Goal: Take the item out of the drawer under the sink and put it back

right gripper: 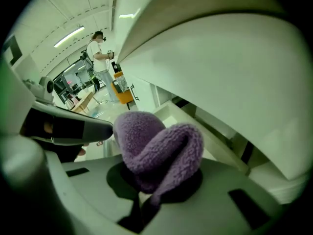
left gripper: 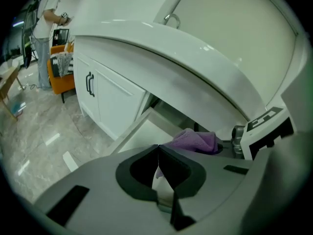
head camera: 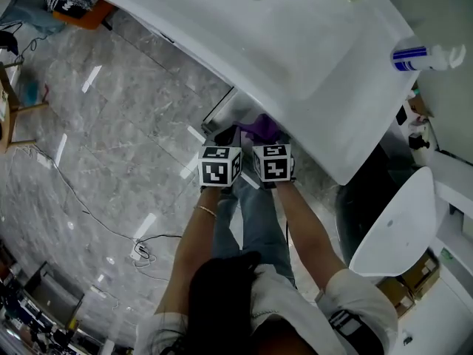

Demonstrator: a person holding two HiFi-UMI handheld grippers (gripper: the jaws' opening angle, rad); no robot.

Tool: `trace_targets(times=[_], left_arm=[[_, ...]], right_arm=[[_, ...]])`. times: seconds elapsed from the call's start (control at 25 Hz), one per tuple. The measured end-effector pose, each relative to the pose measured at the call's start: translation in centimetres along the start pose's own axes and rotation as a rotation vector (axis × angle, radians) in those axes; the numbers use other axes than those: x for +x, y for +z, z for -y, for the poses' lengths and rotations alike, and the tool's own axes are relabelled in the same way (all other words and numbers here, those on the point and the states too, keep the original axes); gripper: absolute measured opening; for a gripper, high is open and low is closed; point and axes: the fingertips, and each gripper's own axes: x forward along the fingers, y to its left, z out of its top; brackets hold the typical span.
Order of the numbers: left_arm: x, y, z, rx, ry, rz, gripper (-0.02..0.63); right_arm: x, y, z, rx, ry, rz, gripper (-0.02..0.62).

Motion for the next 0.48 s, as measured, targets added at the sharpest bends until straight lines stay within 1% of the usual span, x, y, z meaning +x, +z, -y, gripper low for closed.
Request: trace_targets(times=[0.12, 0.28, 0.48], left_arm=[[1.3, 0.0, -0.4, 0.020, -0.017, -0.045, 0.006], [2.5, -0.3, -1.1, 0.008, -0.015, -0.093, 0.006], [3.8, 0.0, -1.2, -0.022, -0.017, -0.110, 0.006]], right_arm=[[1.3, 0.2, -0.1, -0.003, 0.011, -0.007, 0.046], [3.0, 0.1, 0.1, -0.001, 0.027, -0.036, 0.046], [5.1, -0.7, 0.3, 0.016, 0.022, -0.085, 0.046]])
